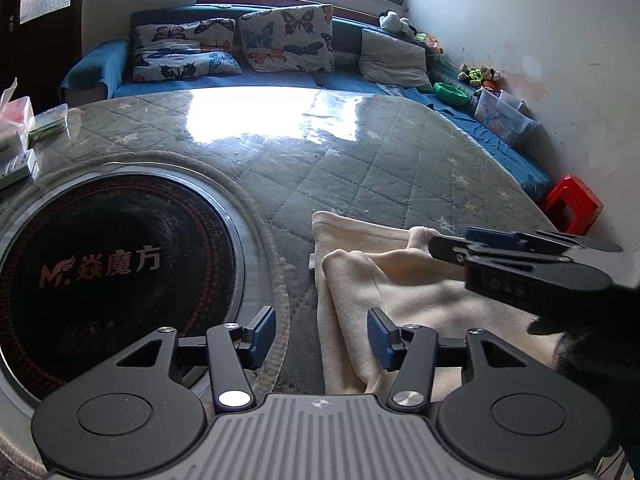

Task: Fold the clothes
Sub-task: 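Lay the folded shirt down and open both grippers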

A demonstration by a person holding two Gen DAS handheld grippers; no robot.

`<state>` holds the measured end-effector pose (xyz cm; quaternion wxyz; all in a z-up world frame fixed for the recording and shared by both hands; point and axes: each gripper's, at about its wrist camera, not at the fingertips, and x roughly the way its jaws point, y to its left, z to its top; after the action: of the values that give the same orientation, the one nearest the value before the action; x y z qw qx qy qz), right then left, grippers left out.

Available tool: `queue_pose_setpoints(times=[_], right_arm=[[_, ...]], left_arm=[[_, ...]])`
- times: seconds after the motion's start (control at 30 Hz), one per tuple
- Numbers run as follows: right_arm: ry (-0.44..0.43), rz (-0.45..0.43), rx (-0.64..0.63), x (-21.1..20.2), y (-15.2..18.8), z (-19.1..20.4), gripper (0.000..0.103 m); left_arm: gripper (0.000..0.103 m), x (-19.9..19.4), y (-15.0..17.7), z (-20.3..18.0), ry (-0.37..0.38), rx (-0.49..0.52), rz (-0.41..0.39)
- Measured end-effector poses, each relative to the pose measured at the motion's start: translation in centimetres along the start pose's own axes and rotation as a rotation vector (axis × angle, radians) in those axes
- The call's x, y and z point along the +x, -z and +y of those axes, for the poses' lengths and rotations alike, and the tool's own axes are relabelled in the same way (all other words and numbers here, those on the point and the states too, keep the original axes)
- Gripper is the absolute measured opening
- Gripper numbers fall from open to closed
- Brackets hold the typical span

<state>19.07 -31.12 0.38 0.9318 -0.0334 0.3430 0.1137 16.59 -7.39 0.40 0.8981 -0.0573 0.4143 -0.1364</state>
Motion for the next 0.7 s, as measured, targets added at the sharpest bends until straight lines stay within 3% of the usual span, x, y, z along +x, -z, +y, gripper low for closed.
queue_pose_setpoints(times=[0.33,0.7], right_arm=[[0.007,-0.023,0.041,-4.6,3.0,0.3,0.074],[0.092,-0.064,0.087,-8.3,5.5,1.6,0.093]], left_arm=[[0.070,-2.3,1.8,0.1,0.020,0.001,-0.013],[0.093,-4.7,4.1,-0.6,0.032,0.064,-0.074]])
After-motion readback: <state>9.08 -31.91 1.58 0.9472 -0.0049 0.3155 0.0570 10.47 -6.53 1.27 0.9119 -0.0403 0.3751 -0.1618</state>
